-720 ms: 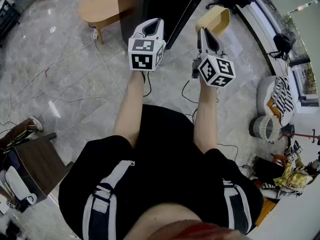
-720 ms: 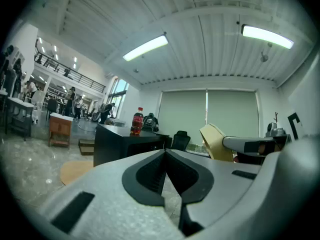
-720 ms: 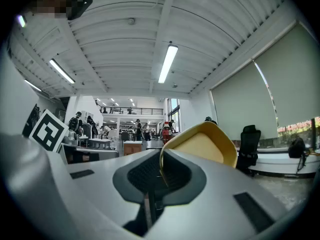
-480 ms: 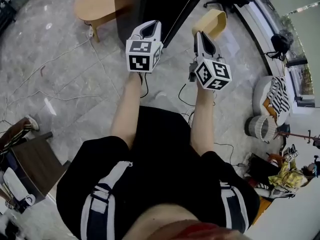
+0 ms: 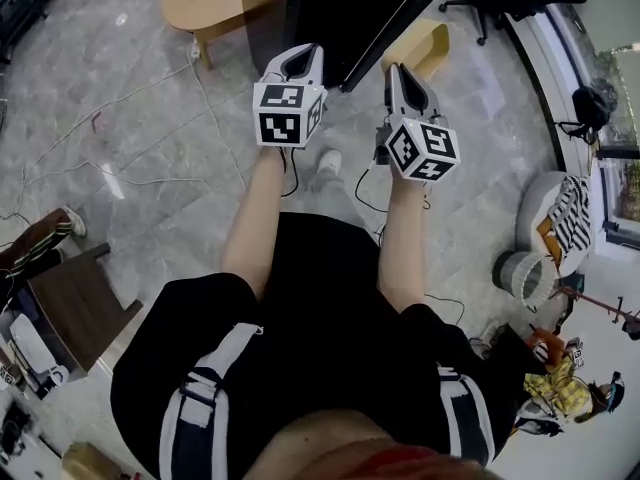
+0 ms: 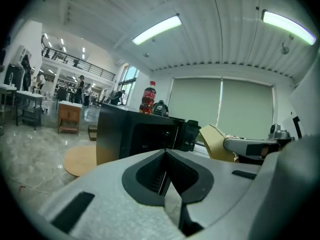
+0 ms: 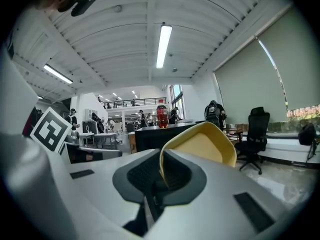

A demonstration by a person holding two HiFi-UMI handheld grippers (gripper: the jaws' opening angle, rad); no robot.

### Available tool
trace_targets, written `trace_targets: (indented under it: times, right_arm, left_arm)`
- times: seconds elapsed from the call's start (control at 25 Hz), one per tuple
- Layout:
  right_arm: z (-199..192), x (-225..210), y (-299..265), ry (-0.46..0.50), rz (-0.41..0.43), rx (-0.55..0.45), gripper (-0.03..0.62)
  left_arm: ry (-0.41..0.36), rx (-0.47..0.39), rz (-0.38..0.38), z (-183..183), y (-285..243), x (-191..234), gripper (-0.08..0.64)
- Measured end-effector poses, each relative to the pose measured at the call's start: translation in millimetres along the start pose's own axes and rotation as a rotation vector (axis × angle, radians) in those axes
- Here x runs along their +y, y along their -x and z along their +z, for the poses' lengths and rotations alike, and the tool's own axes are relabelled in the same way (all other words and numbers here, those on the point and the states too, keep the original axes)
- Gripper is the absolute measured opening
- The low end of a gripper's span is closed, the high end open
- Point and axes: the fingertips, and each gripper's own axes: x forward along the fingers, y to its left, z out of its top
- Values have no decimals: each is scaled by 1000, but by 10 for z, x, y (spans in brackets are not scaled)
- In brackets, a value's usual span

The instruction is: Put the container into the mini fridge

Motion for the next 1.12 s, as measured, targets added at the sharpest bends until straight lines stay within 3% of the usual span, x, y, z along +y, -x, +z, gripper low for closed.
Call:
trace_targets:
  times: [0.4,0.56,0.72,0.88,1.12]
  right_arm:
    - [154,-1248,-858,-70,21,7,23]
    - [140,-1536,-1042,-86,43,29,23]
    - [-98,-1522,-1165,-66,97,105,22]
    - [-444,-1230,-1278,-15,279,275,23]
    - [-552,-792,-1467,185,448,371,22]
  left_arm:
    - [-35,-6,72,304,-1295,-270,8]
    - [-11,-8,115,318,-1609,-290,8]
    - [16,31,133,93,-1754,-264,8]
    - [39,77,161,-101,-1833,-157,8]
    - [53,82,233,-130,-1699,87,8]
